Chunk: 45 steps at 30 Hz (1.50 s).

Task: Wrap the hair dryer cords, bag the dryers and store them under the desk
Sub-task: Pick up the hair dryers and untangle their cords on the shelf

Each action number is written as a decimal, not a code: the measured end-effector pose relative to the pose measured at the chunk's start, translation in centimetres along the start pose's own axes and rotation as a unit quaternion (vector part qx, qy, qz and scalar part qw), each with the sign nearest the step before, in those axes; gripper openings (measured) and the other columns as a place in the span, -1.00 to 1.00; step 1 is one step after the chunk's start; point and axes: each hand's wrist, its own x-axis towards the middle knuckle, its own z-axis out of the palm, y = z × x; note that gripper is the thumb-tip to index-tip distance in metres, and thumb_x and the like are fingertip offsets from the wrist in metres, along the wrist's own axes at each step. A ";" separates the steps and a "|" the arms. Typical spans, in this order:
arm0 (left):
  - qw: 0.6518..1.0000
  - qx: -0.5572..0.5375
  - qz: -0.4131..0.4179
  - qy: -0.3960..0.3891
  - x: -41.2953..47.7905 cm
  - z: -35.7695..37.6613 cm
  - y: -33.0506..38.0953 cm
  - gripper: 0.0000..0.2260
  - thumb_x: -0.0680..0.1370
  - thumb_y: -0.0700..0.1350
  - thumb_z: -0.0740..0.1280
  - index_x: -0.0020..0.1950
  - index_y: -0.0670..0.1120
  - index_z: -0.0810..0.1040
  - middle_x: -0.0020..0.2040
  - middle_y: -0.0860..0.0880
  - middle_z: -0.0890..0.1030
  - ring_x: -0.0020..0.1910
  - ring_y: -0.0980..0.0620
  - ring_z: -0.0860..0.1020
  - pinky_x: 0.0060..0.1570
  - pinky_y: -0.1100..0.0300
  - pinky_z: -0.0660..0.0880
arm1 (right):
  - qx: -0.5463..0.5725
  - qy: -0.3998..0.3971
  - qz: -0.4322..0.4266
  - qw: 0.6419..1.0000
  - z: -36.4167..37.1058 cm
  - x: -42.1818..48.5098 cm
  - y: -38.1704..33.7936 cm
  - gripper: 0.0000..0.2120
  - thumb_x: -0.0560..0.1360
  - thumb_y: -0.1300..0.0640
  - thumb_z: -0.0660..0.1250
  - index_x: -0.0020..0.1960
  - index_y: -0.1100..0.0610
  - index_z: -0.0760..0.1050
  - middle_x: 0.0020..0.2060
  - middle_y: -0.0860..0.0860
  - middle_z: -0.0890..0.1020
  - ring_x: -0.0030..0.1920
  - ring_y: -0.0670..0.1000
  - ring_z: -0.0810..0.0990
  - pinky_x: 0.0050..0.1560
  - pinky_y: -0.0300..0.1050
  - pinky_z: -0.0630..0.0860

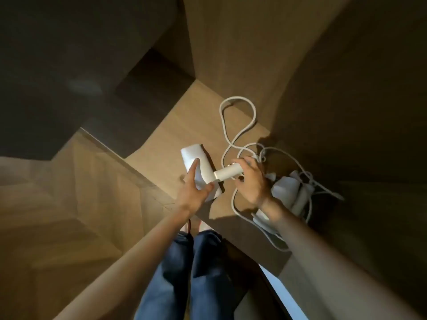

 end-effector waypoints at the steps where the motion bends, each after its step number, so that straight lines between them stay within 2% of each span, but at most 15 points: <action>1: 1.000 -0.002 0.020 0.000 0.6 0.5 -0.4 -0.28 0.50 -0.01 0.38 0.52 0.20 0.03 0.38 -0.18 0.23 0.27 -0.15 0.36 0.24 0.08 0.33 | -0.021 0.000 -0.009 1.000 0.6 0.4 0.7 -0.52 0.40 0.38 0.35 0.29 0.13 0.47 0.24 0.14 0.44 0.34 0.20 0.29 0.39 0.07 0.29; 4: 0.998 0.013 0.063 0.017 2.5 1.9 -1.8 -0.20 0.46 -0.07 0.44 0.52 0.20 0.02 0.29 -0.17 0.29 0.05 0.03 0.34 0.08 0.23 0.32 | -0.091 0.042 -0.054 0.994 1.9 1.5 2.2 -0.54 0.34 0.39 0.40 0.21 0.14 0.53 0.19 0.15 0.48 0.30 0.21 0.32 0.33 0.15 0.34; 8: 0.992 0.030 0.109 0.055 3.9 3.4 -3.0 -0.09 0.37 -0.05 0.51 0.52 0.19 -0.02 0.39 -0.12 0.21 0.06 0.17 0.17 0.09 0.29 0.24 | -0.160 0.046 -0.065 0.984 2.6 2.8 2.4 -0.59 0.34 0.33 0.45 0.17 0.12 0.54 0.17 0.15 0.47 0.22 0.17 0.39 0.21 0.08 0.44; 13: 0.991 0.015 0.111 0.079 3.9 3.2 -2.8 -0.07 0.32 -0.09 0.52 0.51 0.20 0.01 0.31 -0.05 0.22 0.15 0.07 0.22 0.15 0.15 0.33 | -0.226 0.021 -0.087 0.970 2.3 3.1 1.7 -0.56 0.35 0.27 0.48 0.19 0.10 0.48 0.12 0.17 0.51 0.19 0.17 0.44 0.15 0.08 0.48; 16: 0.989 -0.018 0.116 0.091 3.3 1.2 -2.4 -0.06 0.29 0.08 0.48 0.53 0.16 0.00 0.35 0.04 0.20 0.25 0.00 0.25 0.18 0.14 0.29 | -0.228 0.054 -0.111 0.966 1.9 1.8 0.5 -0.56 0.30 0.30 0.52 0.14 0.11 0.54 0.00 0.17 0.57 0.05 0.17 0.52 -0.03 0.05 0.57; 18: 0.985 0.007 0.132 0.107 2.2 -0.7 -1.7 -0.05 0.26 0.12 0.46 0.53 0.15 0.01 0.35 -0.05 0.29 0.23 -0.07 0.32 0.06 0.19 0.36 | -0.230 0.094 -0.131 0.960 1.4 0.6 -0.8 -0.55 0.24 0.31 0.55 0.09 0.12 0.58 -0.10 0.15 0.58 -0.06 0.15 0.56 -0.15 0.01 0.58; 22: 0.983 0.013 0.137 0.122 -1.5 -4.5 0.0 -0.07 0.35 -0.16 0.52 0.53 0.15 0.01 0.12 -0.04 0.31 0.07 0.03 0.29 -0.40 0.60 0.36 | -0.230 0.139 -0.176 0.947 -0.3 -1.8 -4.2 -0.54 0.23 0.29 0.53 0.10 0.08 0.58 -0.13 0.10 0.61 -0.10 0.14 0.58 -0.11 0.05 0.51; 26: 0.978 0.017 0.147 0.148 -5.4 -7.5 0.8 -0.05 0.31 -0.06 0.53 0.52 0.21 0.01 0.24 -0.03 0.29 0.03 0.13 0.24 -0.13 0.48 0.31 | -0.238 0.149 -0.198 0.939 -2.1 -4.2 -7.2 -0.49 0.21 0.28 0.52 0.13 0.06 0.56 -0.08 0.05 0.62 -0.03 0.10 0.57 0.00 0.04 0.44; 28: 0.975 0.009 0.150 0.161 -7.1 -8.7 1.2 -0.05 0.25 0.03 0.48 0.52 0.22 0.02 0.24 0.00 0.29 0.01 0.19 0.23 0.02 0.21 0.31 | -0.203 0.140 -0.174 0.953 -2.9 -5.1 -7.8 -0.49 0.24 0.29 0.49 0.17 0.08 0.53 0.02 0.07 0.58 0.11 0.12 0.53 0.13 0.09 0.43; 30: 0.971 0.001 0.157 0.178 -8.3 -9.7 1.3 -0.05 0.23 0.05 0.46 0.52 0.22 0.03 0.23 0.00 0.29 0.01 0.20 0.23 0.02 0.17 0.32 | -0.107 0.119 -0.145 0.976 -3.5 -5.5 -7.9 -0.48 0.29 0.30 0.44 0.23 0.10 0.48 0.20 0.09 0.49 0.27 0.12 0.41 0.23 0.13 0.41; 33: 0.966 0.021 0.173 0.191 -9.2 -10.9 1.2 -0.07 0.24 0.05 0.45 0.52 0.19 0.04 0.32 -0.06 0.30 0.12 0.15 0.24 0.07 0.16 0.33 | 0.011 0.092 -0.119 0.989 -4.5 -5.6 -8.3 -0.43 0.32 0.30 0.39 0.32 0.10 0.39 0.37 0.04 0.35 0.37 0.05 0.26 0.34 -0.09 0.28; 35: 0.965 0.023 0.172 0.195 -9.5 -11.3 1.0 -0.07 0.25 0.06 0.48 0.51 0.20 0.04 0.35 -0.10 0.29 0.15 0.13 0.25 0.15 0.07 0.37 | 0.178 0.076 -0.032 0.980 -5.4 -5.6 -8.8 -0.48 0.44 0.35 0.29 0.37 0.12 0.34 0.38 0.01 0.33 0.32 -0.06 0.28 0.21 -0.41 0.31; 37: 0.965 0.034 0.171 0.195 -9.5 -11.5 0.7 -0.06 0.30 0.00 0.55 0.51 0.21 0.04 0.35 -0.13 0.27 0.16 0.11 0.25 0.22 -0.03 0.38 | 0.326 0.060 0.078 0.940 -5.7 -5.0 -8.8 -0.59 0.56 0.31 0.17 0.39 0.10 0.31 0.38 0.05 0.34 0.25 -0.04 0.37 0.02 -0.43 0.39; 41: 0.963 0.070 0.184 0.186 -9.2 -11.4 -0.2 -0.07 0.32 -0.06 0.55 0.50 0.26 0.05 0.31 -0.11 0.25 0.11 0.09 0.30 0.13 0.09 0.39 | 0.383 -0.047 0.240 0.891 -5.1 -3.0 -8.0 -0.64 0.61 0.13 0.16 0.40 0.03 0.26 0.40 0.08 0.34 0.22 0.04 0.42 0.11 -0.07 0.47; 45: 0.965 0.090 0.182 0.167 -8.2 -10.7 -1.1 -0.05 0.31 -0.12 0.52 0.46 0.38 0.02 0.26 -0.05 0.26 0.01 0.01 0.39 0.00 0.12 0.41 | 0.271 -0.105 0.216 0.932 -3.4 -1.5 -7.0 -0.49 0.59 0.10 0.23 0.48 0.08 0.13 0.43 0.12 0.29 0.36 0.13 0.36 0.14 -0.08 0.38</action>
